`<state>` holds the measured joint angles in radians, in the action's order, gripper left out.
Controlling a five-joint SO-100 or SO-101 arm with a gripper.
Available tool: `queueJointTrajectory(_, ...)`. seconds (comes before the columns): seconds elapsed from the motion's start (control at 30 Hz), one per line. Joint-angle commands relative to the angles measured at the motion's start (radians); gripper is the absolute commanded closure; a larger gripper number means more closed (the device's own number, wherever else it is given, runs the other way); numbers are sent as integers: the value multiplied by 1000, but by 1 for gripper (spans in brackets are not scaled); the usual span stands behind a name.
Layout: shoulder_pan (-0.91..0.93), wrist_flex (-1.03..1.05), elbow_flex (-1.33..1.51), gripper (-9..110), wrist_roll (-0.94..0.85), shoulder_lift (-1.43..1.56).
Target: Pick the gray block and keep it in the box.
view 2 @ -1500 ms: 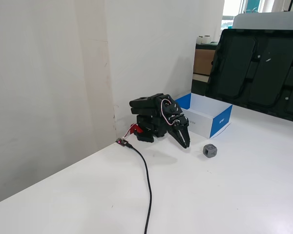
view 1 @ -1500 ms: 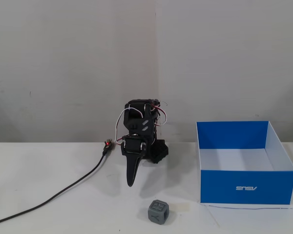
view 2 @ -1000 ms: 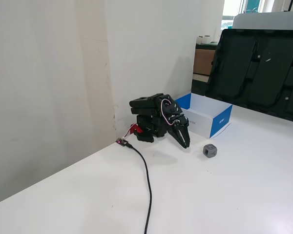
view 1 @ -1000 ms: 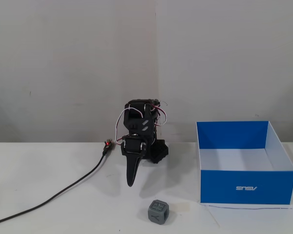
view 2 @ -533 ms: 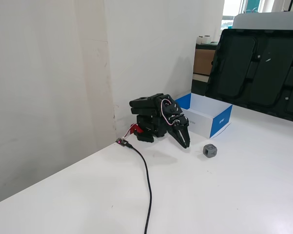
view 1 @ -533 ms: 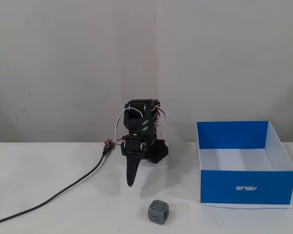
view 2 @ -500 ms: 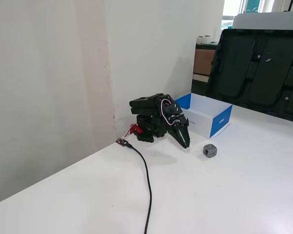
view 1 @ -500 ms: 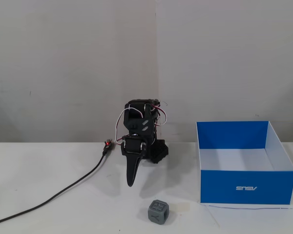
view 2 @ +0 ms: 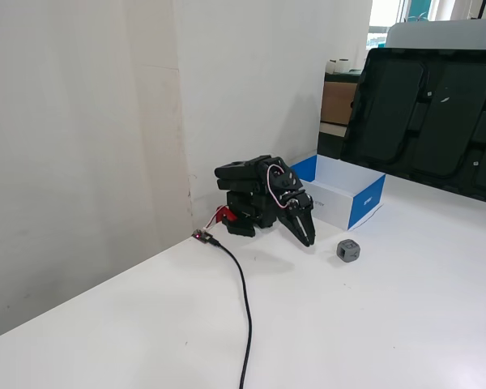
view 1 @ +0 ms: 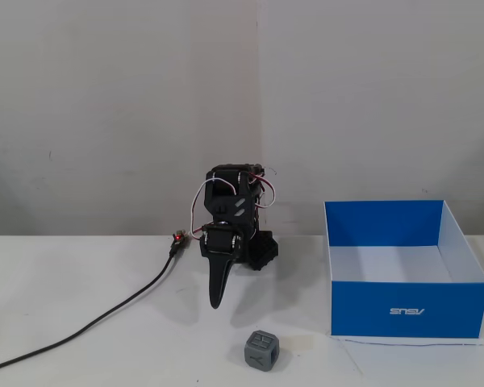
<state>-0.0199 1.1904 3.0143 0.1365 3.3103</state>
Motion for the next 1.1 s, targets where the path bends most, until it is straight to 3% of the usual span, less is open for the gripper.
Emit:
queueJointTrajectory(0.0, 6, -9, 11, 101, 6, 118)
queueJointTrajectory(0.93, 6, -9, 11, 101, 5, 118)
queueJointTrajectory(1.07, -67, -14, 11, 101, -48, 118)
